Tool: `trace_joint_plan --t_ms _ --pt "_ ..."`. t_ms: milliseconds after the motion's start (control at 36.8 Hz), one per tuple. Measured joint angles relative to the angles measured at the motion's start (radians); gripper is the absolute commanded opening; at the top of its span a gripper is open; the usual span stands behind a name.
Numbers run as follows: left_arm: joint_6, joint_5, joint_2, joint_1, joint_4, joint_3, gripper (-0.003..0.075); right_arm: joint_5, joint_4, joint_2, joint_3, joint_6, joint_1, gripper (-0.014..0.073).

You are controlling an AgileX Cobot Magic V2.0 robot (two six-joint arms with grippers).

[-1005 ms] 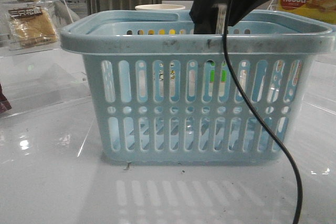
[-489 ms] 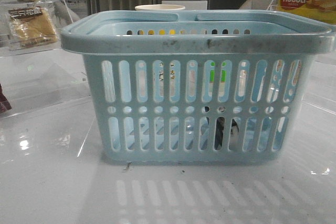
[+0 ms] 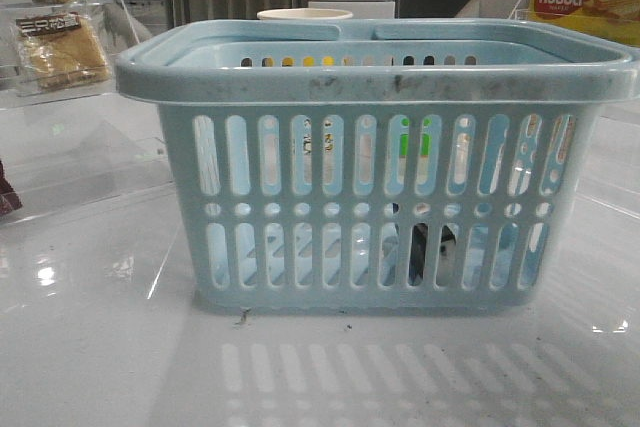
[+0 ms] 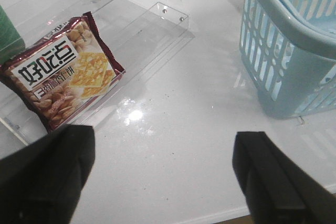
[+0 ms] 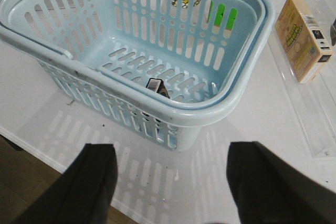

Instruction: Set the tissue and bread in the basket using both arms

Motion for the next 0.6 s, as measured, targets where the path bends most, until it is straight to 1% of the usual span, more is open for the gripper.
trace_joint_plan --t_ms 136,299,380,462,597 --pt "0.000 -0.024 0.149 0.000 0.000 -0.055 0.0652 0.000 0.000 0.000 0.000 0.000 0.000 0.0549" --pt "0.000 -0.110 0.422 0.000 0.007 -0.178 0.0652 0.000 0.000 0.000 0.000 0.000 0.000 0.0549" --pt "0.000 -0.146 0.573 0.000 0.007 -0.267 0.0650 0.000 -0.002 0.000 0.000 0.000 0.000 0.0549" --pt "0.000 -0.168 0.725 0.002 0.011 -0.384 0.0631 0.000 -0.002 0.000 0.000 0.000 0.000 0.0549" --pt "0.000 -0.180 0.946 0.073 0.000 -0.583 0.0591 0.000 -0.002 0.000 0.000 0.000 0.000 0.0549"
